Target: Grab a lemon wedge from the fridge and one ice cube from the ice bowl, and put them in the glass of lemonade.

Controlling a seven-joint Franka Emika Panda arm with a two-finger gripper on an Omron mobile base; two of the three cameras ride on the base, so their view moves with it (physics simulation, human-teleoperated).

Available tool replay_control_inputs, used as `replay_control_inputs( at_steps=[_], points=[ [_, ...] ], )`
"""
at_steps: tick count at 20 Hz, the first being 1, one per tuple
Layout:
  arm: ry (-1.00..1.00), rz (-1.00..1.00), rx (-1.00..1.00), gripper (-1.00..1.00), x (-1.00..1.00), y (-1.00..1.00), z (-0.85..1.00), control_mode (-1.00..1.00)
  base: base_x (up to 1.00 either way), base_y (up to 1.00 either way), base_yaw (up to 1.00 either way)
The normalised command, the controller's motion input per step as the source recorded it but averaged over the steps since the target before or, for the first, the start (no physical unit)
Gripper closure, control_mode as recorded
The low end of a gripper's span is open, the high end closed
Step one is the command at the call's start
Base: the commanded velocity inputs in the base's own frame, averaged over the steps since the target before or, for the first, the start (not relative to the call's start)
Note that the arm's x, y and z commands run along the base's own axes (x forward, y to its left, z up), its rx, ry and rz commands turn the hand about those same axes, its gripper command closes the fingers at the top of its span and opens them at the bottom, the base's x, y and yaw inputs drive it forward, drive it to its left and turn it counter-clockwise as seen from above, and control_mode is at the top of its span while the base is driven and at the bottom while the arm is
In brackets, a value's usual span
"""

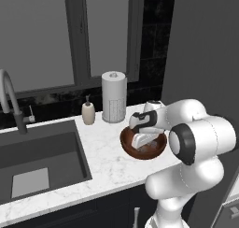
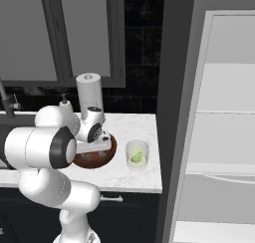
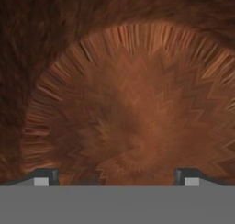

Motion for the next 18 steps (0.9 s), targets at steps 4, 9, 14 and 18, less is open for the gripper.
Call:
replay_control_inputs(
  at_steps=[4,9,14,18],
  points=[
    [0.06,0.01,-0.02,-1.0,-0.12,0.0,0.02,-1.0,0.0,0.0,0.0],
    [0.2,0.03,-0.09,-1.0,0.0,0.0,-0.11,-1.0,0.0,0.0,0.0],
    [0.13,0.04,-0.02,-1.0,-0.07,0.0,-0.33,-1.0,0.0,0.0,0.0],
    [0.0,0.0,0.1,-1.0,-0.37,-0.13,-0.44,-1.0,0.0,0.0,0.0]
  ],
)
